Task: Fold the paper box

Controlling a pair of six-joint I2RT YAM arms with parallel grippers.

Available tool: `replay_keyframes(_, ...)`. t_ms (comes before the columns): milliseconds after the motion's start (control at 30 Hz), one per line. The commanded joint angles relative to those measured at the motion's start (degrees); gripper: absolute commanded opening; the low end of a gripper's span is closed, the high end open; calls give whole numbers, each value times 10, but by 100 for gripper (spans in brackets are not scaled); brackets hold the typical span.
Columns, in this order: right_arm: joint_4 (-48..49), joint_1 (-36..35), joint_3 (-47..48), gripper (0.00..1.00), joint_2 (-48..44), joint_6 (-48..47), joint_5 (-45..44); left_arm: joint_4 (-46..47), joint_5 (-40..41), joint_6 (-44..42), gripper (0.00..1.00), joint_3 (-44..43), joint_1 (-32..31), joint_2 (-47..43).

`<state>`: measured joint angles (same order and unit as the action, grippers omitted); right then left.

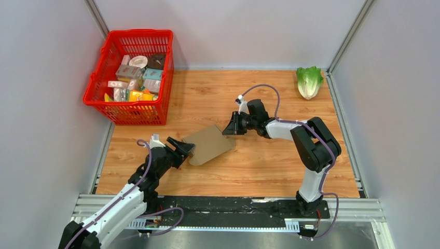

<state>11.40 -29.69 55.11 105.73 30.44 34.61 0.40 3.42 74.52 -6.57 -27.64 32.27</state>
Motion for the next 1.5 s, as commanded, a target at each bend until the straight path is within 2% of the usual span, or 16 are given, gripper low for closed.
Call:
replay_keyframes(0,-7,-1,-3,11,15,-4,-11,122,-4,19,81,18,1,44)
replay_keyframes(233,-3,-1,-5,12,15,1,-9,191,-23,32,74,14,0,101)
replay_keyframes(333,-4,-1,-4,14,15,1,-8,189,-17,38,65,15,0,96)
replay_keyframes(367,-4,-2,-4,16,14,0,-8,187,-16,41,55,16,0,93)
replay_keyframes(467,-11,-3,-4,22,6,-3,-13,149,-15,39,37,10,1,74)
replay_keyframes(533,-35,-3,3,26,-9,-14,-23,101,-14,37,36,2,1,53)
replay_keyframes(633,-100,-6,17,42,-52,-38,-63,60,-18,46,35,2,1,18)
replay_keyframes(667,-111,-10,21,58,-67,-58,-79,50,-20,48,35,2,1,9)
replay_keyframes(733,-177,-15,27,71,-117,-86,-130,10,-24,59,35,-4,1,-26)
replay_keyframes(767,-194,-29,28,81,-138,-119,-150,0,-25,63,35,-5,1,-38)
replay_keyframes(833,-218,-56,23,88,-199,-165,-209,-48,-25,77,35,-11,1,-77)
replay_keyframes(933,-178,-158,-25,100,-272,-267,-321,-100,-26,101,34,-18,1,-125)
replay_keyframes(1033,-103,-316,-84,100,-339,-385,-420,-142,-36,141,32,-20,2,-159)
replay_keyframes(1133,-58,-398,-115,100,-354,-466,-491,-170,-69,173,32,-27,3,-189)
replay_keyframes(1367,-32,-500,-109,100,-317,-576,-567,-273,-87,219,31,-59,3,-268)
replay_keyframes(1467,19,-525,-121,100,-288,-614,-613,-305,-94,235,31,-70,3,-294)
